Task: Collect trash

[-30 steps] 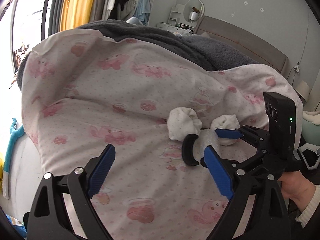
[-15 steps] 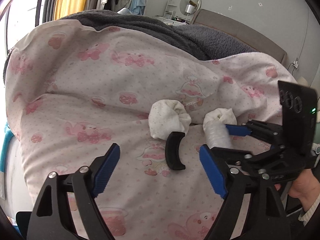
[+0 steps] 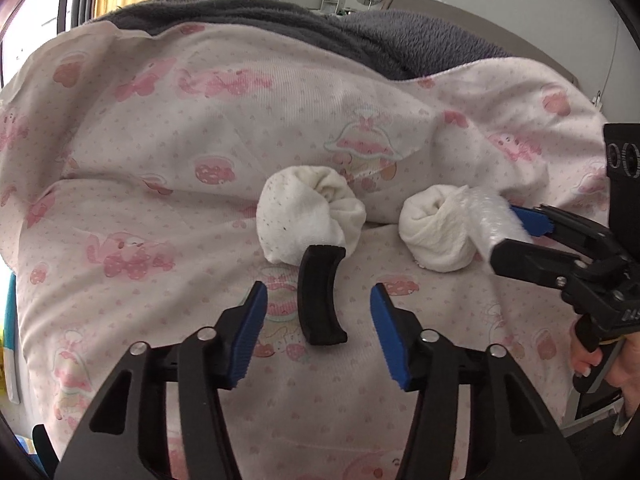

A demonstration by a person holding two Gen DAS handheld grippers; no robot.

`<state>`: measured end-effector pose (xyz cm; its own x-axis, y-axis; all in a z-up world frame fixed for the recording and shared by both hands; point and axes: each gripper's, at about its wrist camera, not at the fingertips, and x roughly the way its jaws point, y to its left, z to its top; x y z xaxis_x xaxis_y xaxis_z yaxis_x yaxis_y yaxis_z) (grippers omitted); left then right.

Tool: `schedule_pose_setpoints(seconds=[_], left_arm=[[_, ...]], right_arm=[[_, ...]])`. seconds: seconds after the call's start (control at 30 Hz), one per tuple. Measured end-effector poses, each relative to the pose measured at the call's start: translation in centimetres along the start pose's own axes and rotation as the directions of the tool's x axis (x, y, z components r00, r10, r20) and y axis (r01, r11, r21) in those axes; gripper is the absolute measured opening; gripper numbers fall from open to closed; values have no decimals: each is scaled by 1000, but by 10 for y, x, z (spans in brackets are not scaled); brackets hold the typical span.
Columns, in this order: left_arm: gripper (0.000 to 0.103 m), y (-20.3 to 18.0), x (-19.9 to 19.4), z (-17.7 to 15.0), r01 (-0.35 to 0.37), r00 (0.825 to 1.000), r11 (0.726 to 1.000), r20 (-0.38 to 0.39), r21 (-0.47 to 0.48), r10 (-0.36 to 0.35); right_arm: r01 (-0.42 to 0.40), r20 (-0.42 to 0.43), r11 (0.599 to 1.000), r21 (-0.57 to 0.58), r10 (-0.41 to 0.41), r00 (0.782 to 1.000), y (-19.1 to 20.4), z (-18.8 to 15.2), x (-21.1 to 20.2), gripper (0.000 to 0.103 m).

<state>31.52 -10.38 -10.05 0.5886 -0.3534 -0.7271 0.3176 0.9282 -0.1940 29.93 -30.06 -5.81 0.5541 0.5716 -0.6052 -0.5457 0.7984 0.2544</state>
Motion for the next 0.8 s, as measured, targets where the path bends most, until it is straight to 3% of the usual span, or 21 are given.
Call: schedule_pose_setpoints(seconds=[0.2,0.3,0.8], left_arm=[[37,0,15,5,-24,999,1000,-36,-14,24],[23,-1,23,7,-48,997,999,-64,-8,47],[22,6,-22,-1,-23,1000,1000,11,15,22]], right_arm=[[5,-9,1000,-12,-5,1000,-3,-5,-7,65],[5,-8,1000,-14,-5,1000,-4,-8,-11,65],[40,-33,999,-31,-41,999,14,-5,-10,65]])
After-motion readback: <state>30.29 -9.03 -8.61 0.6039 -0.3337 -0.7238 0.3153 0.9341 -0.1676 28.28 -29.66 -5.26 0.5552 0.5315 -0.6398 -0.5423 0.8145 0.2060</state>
